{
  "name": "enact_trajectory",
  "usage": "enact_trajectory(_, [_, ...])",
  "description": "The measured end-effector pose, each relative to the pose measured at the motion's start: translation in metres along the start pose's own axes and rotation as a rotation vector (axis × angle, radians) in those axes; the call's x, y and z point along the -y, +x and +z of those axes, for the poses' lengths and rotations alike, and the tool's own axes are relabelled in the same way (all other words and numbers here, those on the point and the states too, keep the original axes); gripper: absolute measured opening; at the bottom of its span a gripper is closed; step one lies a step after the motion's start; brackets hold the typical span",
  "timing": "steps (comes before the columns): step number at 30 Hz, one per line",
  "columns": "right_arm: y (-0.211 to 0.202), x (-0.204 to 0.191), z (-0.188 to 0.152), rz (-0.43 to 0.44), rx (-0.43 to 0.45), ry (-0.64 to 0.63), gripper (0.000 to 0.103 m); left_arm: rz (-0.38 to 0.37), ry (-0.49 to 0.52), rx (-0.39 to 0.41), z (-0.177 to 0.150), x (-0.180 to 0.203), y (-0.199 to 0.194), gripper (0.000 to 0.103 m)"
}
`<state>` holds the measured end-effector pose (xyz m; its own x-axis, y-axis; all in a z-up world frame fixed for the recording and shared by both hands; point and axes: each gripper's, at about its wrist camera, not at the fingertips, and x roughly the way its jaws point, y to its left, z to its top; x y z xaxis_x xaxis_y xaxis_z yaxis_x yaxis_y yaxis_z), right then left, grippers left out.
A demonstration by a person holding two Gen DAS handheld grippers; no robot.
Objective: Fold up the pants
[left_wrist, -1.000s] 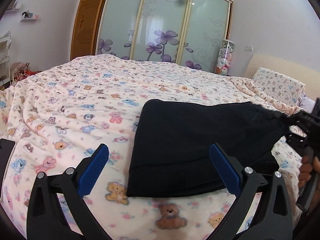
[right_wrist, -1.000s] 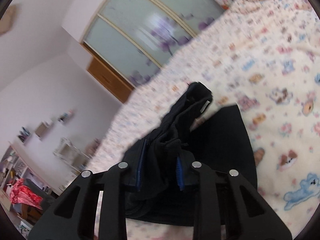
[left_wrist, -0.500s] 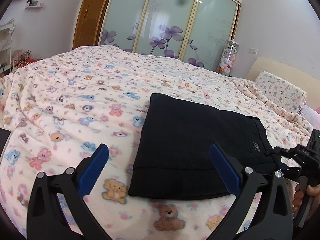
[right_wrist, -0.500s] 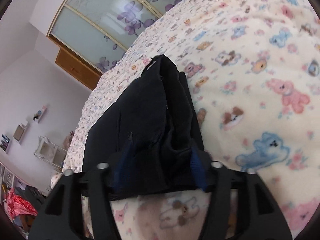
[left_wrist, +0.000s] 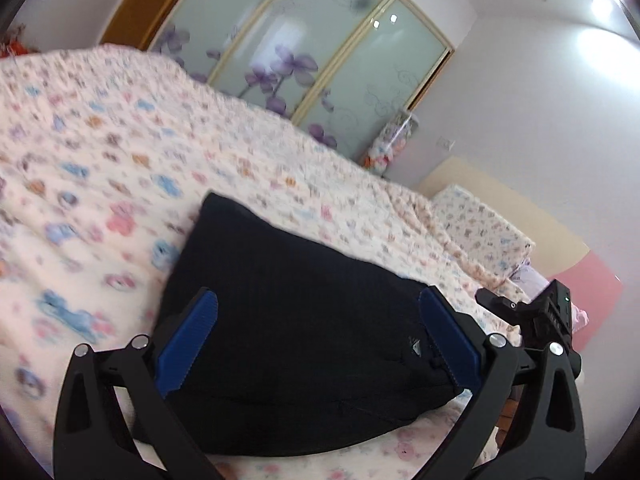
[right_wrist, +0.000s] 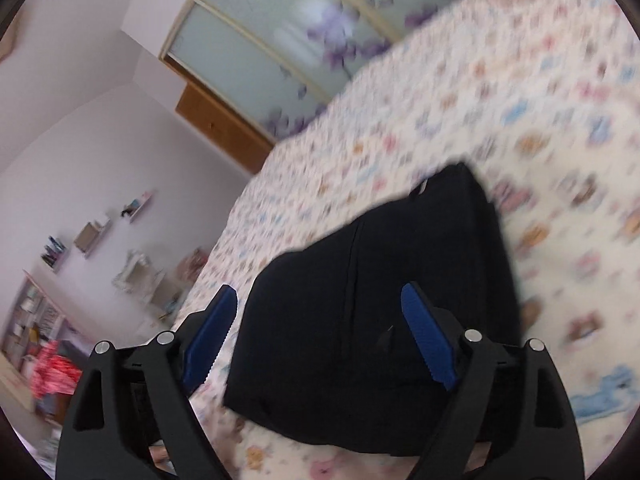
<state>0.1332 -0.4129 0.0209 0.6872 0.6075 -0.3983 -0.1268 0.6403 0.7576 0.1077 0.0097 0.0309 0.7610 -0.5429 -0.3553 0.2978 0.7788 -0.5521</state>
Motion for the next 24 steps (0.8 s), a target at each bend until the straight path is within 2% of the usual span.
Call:
enact_trajectory(2, [0.005,0.022,-0.002,-0.076,-0.027,0.071,0.089,0.081,-0.002,-0.086,-0.005,-0.006,0.020,0.101])
enact_trajectory(3, [0.007,0.033,-0.003,-0.057,-0.031,0.106,0.087,0.125,-0.011,-0.178,-0.010,-0.014,0.036,0.101])
enact_trajectory(5, [0.005,0.051,-0.004,0.003,-0.031,0.199,0.080,0.128,-0.017,-0.272,-0.018,-0.024,0.054,0.101])
enact_trajectory(8, [-0.004,0.054,-0.008,0.047,-0.027,0.227,0.077,0.146,0.014,-0.260,-0.021,-0.019,0.053,0.101])
enact_trajectory(10, [-0.015,0.047,-0.010,0.071,-0.023,0.211,0.083,0.150,0.022,-0.234,-0.021,-0.016,0.046,0.101])
enact_trajectory(11, [-0.020,0.042,-0.011,0.095,-0.020,0.198,0.085,0.133,0.016,-0.211,-0.021,-0.015,0.040,0.101])
enact_trajectory(13, [-0.027,0.028,-0.010,0.213,-0.022,0.149,0.088,0.035,0.012,-0.164,-0.019,-0.008,0.022,0.101])
enact_trajectory(14, [-0.035,0.020,-0.013,0.252,-0.025,0.118,0.091,-0.018,0.030,-0.143,-0.018,-0.002,0.014,0.101])
enact_trajectory(15, [-0.040,0.014,-0.017,0.263,-0.032,0.095,0.098,-0.039,0.053,-0.136,-0.019,0.003,0.009,0.101])
enact_trajectory(17, [-0.038,0.013,-0.018,0.242,-0.077,0.080,0.101,-0.025,0.078,-0.161,-0.022,0.007,0.011,0.101])
enact_trajectory(18, [-0.029,0.019,-0.024,0.144,-0.135,0.095,0.101,0.017,0.066,-0.215,-0.028,0.003,0.020,0.101])
enact_trajectory(19, [-0.020,0.026,-0.029,0.088,-0.182,0.114,0.100,0.042,0.047,-0.262,-0.031,-0.002,0.029,0.101])
enact_trajectory(20, [-0.012,0.035,-0.032,0.090,-0.206,0.138,0.100,0.043,0.035,-0.298,-0.035,-0.008,0.036,0.101])
enact_trajectory(22, [-0.016,0.038,-0.032,0.125,-0.191,0.174,0.099,0.072,0.086,-0.289,-0.038,-0.004,0.038,0.101])
enact_trajectory(24, [-0.027,0.024,-0.026,0.080,-0.158,0.120,0.098,0.115,0.154,-0.290,-0.042,0.007,0.040,0.101])
